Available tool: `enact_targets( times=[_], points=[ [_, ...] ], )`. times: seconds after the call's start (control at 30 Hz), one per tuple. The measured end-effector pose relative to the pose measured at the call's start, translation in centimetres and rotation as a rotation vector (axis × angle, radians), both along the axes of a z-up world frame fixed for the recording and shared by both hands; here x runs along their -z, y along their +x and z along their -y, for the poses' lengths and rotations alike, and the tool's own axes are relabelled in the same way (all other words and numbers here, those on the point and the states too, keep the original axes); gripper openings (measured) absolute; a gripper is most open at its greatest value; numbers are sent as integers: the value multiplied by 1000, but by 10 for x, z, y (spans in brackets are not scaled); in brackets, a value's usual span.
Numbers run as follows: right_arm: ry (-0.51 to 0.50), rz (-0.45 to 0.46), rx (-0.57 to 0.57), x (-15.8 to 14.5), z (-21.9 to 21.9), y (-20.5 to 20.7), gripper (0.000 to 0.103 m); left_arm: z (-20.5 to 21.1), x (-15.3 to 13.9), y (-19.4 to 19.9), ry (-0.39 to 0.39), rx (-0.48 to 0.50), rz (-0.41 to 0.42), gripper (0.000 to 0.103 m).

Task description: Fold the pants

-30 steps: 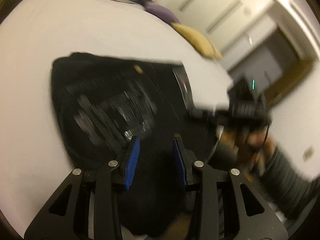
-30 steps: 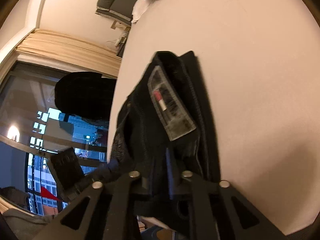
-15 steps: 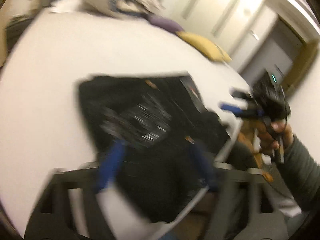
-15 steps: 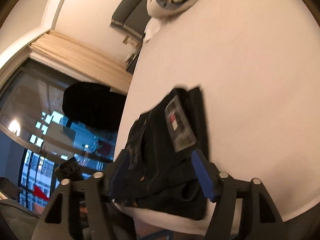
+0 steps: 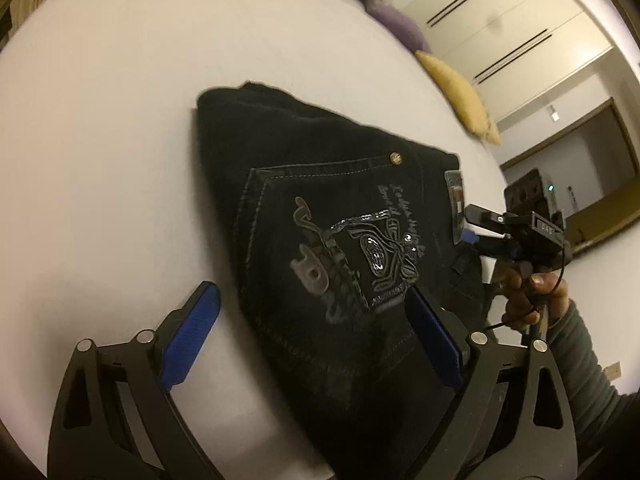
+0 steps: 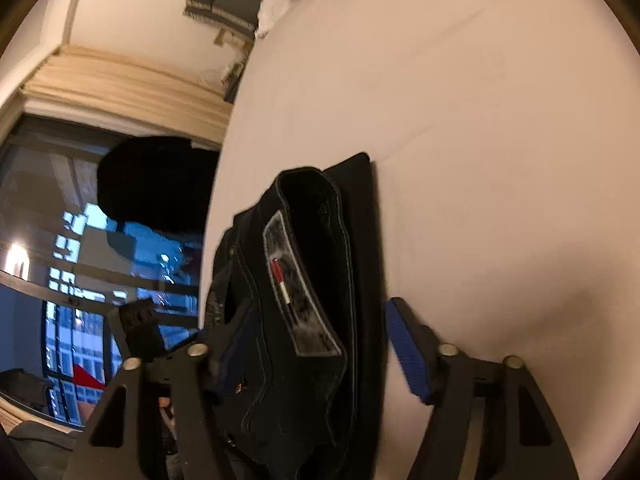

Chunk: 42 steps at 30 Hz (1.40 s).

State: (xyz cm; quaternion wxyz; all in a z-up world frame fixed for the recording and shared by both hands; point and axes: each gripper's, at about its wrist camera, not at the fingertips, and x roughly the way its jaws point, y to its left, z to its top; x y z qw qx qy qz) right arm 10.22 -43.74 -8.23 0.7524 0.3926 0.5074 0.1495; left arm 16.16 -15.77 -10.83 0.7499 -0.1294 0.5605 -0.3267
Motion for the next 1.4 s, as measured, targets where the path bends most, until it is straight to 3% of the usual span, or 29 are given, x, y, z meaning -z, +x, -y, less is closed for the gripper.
enact_targets(
  times=[0.07, 0.27, 0.37, 0.6, 0.73, 0.87, 1.0, 1.2, 1.37, 1.4],
  points=[
    [-38, -2, -32, -1, -11, 6, 51, 4, 0, 2, 28, 7, -9, 63],
    [-188, 24, -57, -20, -31, 7, 29, 4, 3, 11, 52, -33, -42, 33],
    [-254, 64, -79, -45, -42, 8, 19, 6, -5, 11, 64, -16, -23, 23],
    [-294, 187, -110, -99, -57, 40, 17, -22, -58, 30, 58, -37, 100, 20],
    [-292, 228, -113, -109, -64, 91, 16, -49, -82, 67, 80, -77, 171, 20],
    [-284, 250, -115, -110, -72, 148, 17, -66, -96, 113, 149, -99, 254, 20],
    [-267, 234, -112, -97, -75, 200, 17, -81, -84, 162, 158, -118, 244, 20],
    [-236, 162, -103, -56, -67, 239, 17, -85, -45, 228, 185, -113, 200, 20],
    [-125, 117, -73, -18, -45, 245, 19, -88, -9, 244, 150, -106, 158, 23],
    [-107, 110, -67, -12, -41, 244, 25, -92, -5, 243, 138, -108, 155, 25]
  ],
)
